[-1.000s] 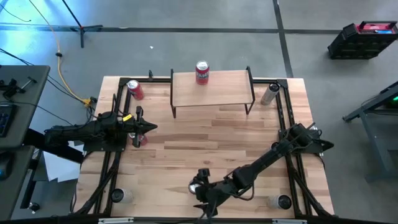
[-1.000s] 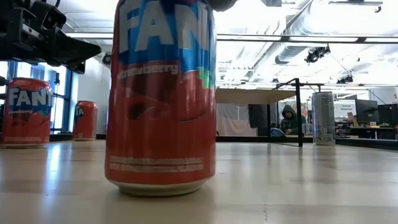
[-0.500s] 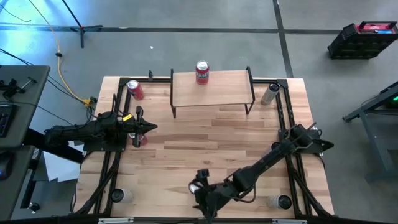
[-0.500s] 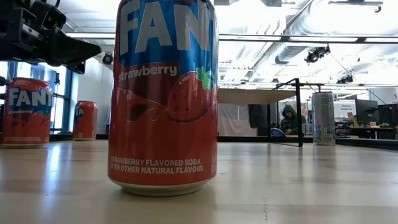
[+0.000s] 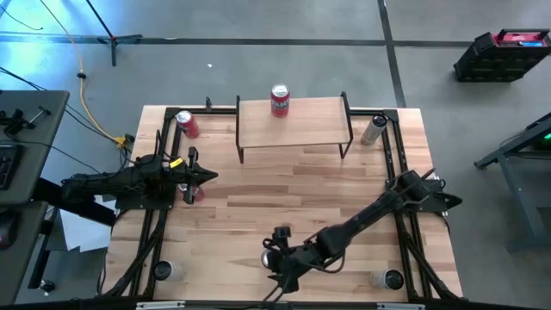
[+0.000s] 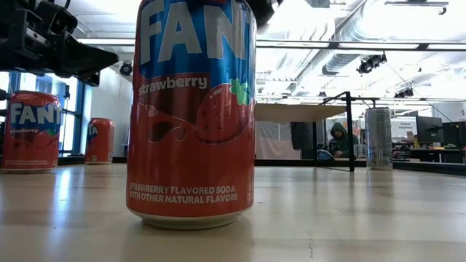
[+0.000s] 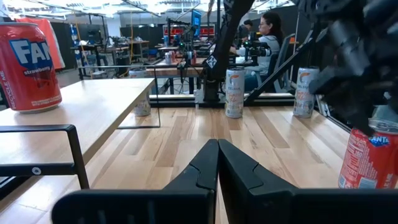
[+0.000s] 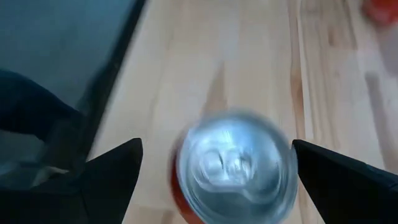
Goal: Place canned beverage on shelf
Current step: Put the red soda can on the shelf aligned with the other red soda can
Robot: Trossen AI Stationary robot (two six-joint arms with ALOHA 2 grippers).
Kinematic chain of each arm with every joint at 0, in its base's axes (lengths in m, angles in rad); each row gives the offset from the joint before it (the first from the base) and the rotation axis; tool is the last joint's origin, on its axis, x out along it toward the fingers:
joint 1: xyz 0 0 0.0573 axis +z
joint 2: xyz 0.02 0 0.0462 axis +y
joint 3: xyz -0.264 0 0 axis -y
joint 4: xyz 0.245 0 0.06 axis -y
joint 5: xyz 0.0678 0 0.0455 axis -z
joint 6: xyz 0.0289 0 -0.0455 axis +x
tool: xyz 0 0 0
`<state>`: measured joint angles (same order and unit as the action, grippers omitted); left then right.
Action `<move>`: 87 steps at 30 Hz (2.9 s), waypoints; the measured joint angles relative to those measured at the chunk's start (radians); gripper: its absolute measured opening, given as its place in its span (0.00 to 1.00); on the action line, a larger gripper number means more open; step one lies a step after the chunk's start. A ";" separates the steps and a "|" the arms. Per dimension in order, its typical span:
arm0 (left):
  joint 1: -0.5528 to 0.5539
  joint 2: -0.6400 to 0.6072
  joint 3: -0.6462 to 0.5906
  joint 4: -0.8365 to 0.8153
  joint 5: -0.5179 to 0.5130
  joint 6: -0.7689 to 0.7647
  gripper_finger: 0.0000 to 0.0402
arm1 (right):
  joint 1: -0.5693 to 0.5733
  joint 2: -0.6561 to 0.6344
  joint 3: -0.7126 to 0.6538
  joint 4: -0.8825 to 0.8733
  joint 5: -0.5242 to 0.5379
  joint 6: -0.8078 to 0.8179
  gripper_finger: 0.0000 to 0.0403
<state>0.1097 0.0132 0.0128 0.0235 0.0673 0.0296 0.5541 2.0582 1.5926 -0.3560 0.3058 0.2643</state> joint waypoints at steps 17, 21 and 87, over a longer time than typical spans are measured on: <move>0.000 0.000 0.000 0.000 0.000 0.000 0.01 | -0.006 0.005 -0.038 0.042 0.020 0.040 0.98; 0.000 0.000 0.000 0.000 0.000 0.000 0.01 | -0.007 0.005 -0.038 0.042 0.026 0.050 0.94; 0.000 0.000 0.000 0.000 0.000 0.000 0.01 | -0.849 -0.244 0.437 -0.548 -0.359 -0.513 0.72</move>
<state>0.1095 0.0129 0.0128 0.0231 0.0671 0.0292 -0.2951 1.8144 2.0296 -0.9037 -0.0531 -0.2486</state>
